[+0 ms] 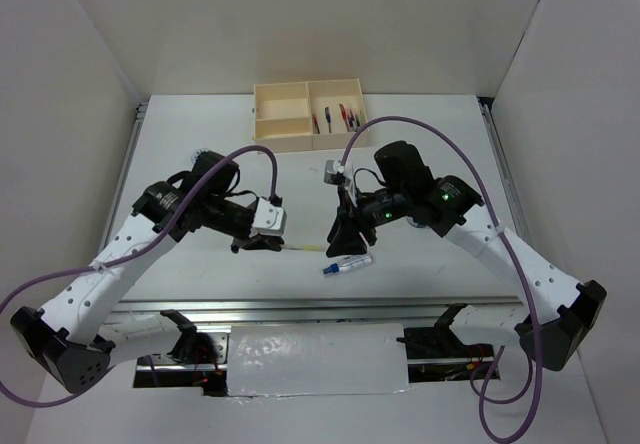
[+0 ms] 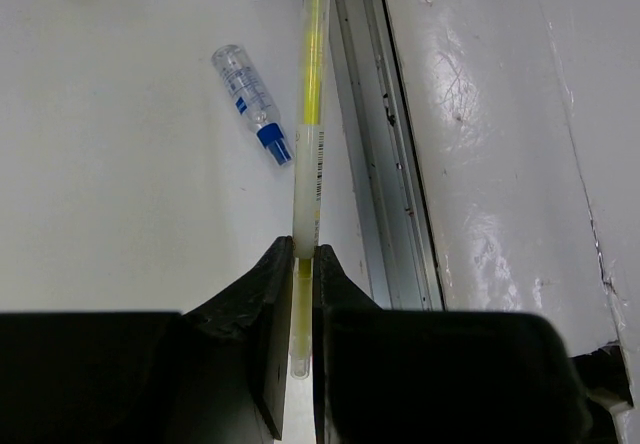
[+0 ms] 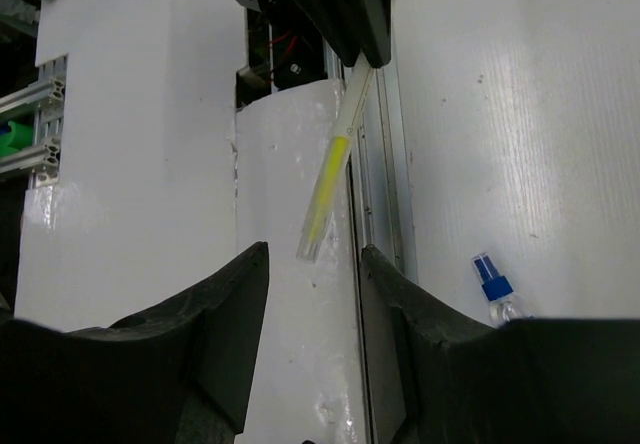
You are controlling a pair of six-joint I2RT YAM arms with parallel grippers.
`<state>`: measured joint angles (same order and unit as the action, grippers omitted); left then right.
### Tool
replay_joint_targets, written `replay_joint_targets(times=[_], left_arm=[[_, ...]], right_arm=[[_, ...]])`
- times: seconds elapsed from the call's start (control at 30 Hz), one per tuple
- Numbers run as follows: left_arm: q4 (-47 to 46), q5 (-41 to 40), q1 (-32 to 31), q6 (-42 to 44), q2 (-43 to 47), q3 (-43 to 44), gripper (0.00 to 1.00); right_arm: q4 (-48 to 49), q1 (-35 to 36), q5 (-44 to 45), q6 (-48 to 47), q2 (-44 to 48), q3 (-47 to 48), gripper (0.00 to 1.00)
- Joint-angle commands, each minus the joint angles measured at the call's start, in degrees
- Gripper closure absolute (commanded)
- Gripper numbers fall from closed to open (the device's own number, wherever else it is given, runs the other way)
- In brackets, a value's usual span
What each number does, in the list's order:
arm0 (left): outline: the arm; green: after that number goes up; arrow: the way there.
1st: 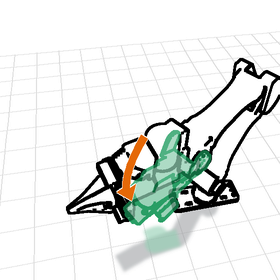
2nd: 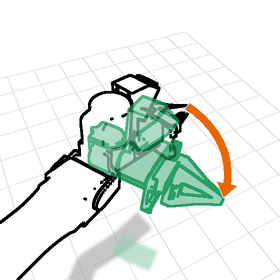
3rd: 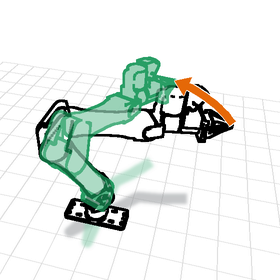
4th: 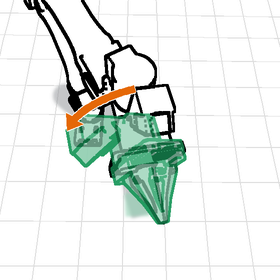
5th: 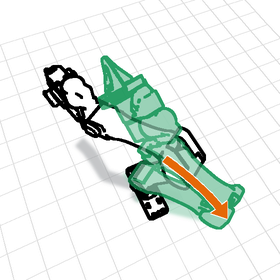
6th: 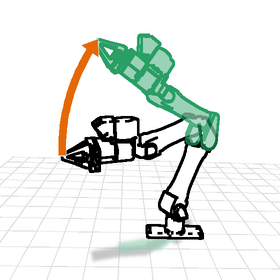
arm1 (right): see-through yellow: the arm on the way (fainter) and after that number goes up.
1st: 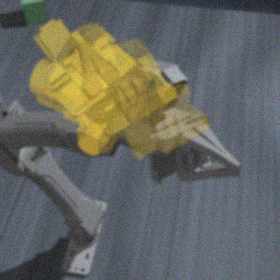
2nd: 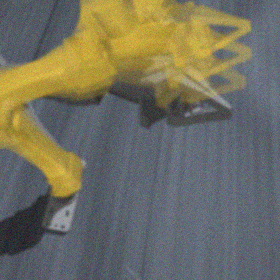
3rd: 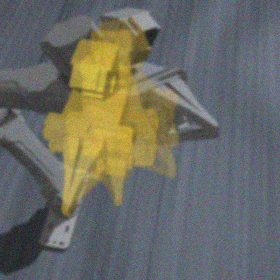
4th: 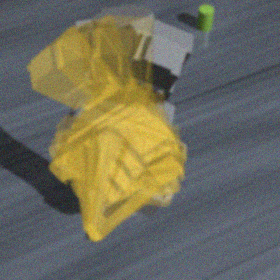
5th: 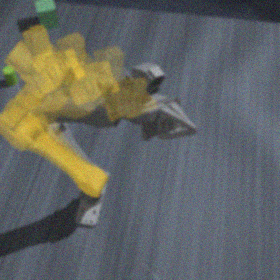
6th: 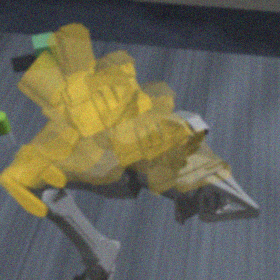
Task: Sort the stationery into containers
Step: Pick up the pen from the center of the board, then place the pen in the storage box.
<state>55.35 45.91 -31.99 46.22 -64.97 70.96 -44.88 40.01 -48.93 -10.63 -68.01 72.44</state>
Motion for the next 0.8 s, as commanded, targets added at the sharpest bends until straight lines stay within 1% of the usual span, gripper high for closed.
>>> replay_joint_targets(times=[0.0,0.17,0.37,0.4,0.43,0.47,0.53,0.57,0.6,0.63,0.7,0.73,0.77], left_arm=[[-0.60,1.73,-0.79,0.98,-0.25,2.78,1.00],[-1.30,2.08,-0.97,0.19,-0.42,3.05,1.00],[-2.00,2.61,-1.06,-0.25,-0.77,3.75,1.00],[-2.00,2.61,-0.97,-0.16,-0.77,3.75,1.00],[-1.92,2.61,-0.97,-0.16,-0.77,3.75,1.00],[-1.92,2.52,-0.97,-0.25,-0.77,3.75,1.00],[-2.18,2.34,-0.97,-0.51,-0.51,3.57,0.99],[-2.61,2.25,-0.97,-0.77,-0.42,3.31,0.92],[-2.97,2.17,-0.97,-1.65,-0.33,3.05,0.88],[-3.67,1.82,-0.97,-1.92,-0.07,2.70,0.79],[-4.46,1.29,-0.97,-3.23,0.11,2.43,0.68],[-6.12,0.07,-0.97,-4.28,0.54,1.82,0.54],[-7.53,-1.16,-0.97,-7.34,0.72,1.47,0.46]], right_arm=[[-0.12,1.12,0.32,-1.23,-0.54,2.44,0.51],[-0.55,1.48,1.29,-2.11,-2.57,4.11,0.55],[-1.35,3.14,3.22,-3.87,-4.41,5.25,0.65],[-1.43,3.23,3.31,-3.87,-4.59,5.51,0.70],[-1.44,3.32,3.40,-3.96,-4.94,5.86,0.73],[-1.44,3.32,3.75,-3.87,-5.03,5.95,0.80],[-1.44,3.50,4.10,-3.87,-5.38,6.31,0.87],[-1.35,3.41,4.36,-3.96,-5.21,6.31,0.91],[-1.43,3.41,4.80,-4.04,-5.21,6.22,0.98],[-1.35,3.41,5.15,-3.87,-5.12,6.04,1.00],[-1.17,3.50,5.86,-3.96,-4.85,5.52,1.00],[-1.17,3.50,6.47,-4.13,-4.59,5.34,1.00],[-1.26,3.50,6.82,-4.31,-4.33,4.99,1.00]])
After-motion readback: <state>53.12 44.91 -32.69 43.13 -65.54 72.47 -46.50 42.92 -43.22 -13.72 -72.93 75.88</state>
